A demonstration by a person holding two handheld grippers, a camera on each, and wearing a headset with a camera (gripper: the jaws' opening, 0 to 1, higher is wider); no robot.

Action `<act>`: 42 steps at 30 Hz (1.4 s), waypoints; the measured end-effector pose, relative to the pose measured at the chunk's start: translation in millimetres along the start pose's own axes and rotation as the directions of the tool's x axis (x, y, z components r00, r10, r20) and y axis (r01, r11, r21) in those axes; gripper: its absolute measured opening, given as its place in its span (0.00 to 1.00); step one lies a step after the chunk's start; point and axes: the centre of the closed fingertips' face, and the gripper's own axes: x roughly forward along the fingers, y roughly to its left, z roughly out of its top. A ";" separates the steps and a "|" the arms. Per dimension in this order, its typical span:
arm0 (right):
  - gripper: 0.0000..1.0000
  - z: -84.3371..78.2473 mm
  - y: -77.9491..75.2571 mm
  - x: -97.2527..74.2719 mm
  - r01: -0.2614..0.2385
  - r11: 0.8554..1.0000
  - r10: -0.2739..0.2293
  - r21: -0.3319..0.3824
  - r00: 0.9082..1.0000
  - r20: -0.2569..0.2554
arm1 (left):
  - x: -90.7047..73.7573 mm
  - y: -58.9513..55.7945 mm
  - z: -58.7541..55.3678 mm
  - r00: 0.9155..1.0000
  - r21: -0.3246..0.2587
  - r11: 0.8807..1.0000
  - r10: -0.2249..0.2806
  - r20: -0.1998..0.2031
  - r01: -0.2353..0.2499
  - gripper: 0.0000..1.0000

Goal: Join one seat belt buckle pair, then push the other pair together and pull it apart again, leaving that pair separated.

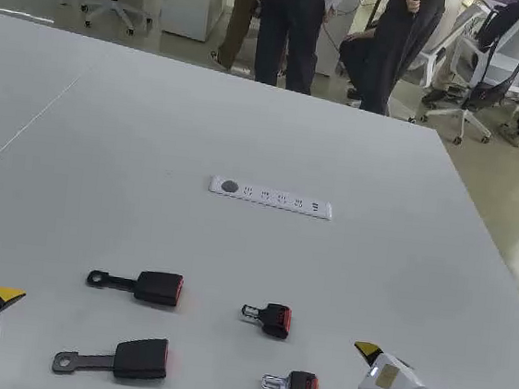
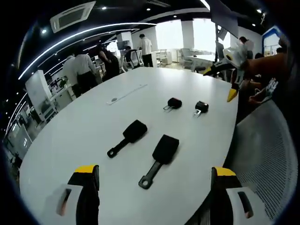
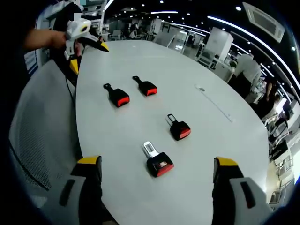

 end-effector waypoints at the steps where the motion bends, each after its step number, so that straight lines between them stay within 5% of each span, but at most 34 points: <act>1: 1.00 -1.1 -0.3 0.1 0.001 1.000 -0.001 0.001 1.000 -0.001 | 0.1 0.0 0.1 1.000 0.001 1.000 0.000 -0.001 0.000 1.00; 22: 1.00 -5.9 -7.0 -5.2 0.042 0.999 -0.042 -0.005 0.999 -0.012 | -1.7 9.3 -8.6 1.000 -0.016 1.000 0.017 -0.004 -0.017 1.00; 42: 1.00 1.3 -1.9 -3.6 0.032 0.999 -0.032 -0.006 0.999 -0.004 | 1.1 1.8 -19.1 0.999 0.014 1.000 0.012 -0.030 -0.012 1.00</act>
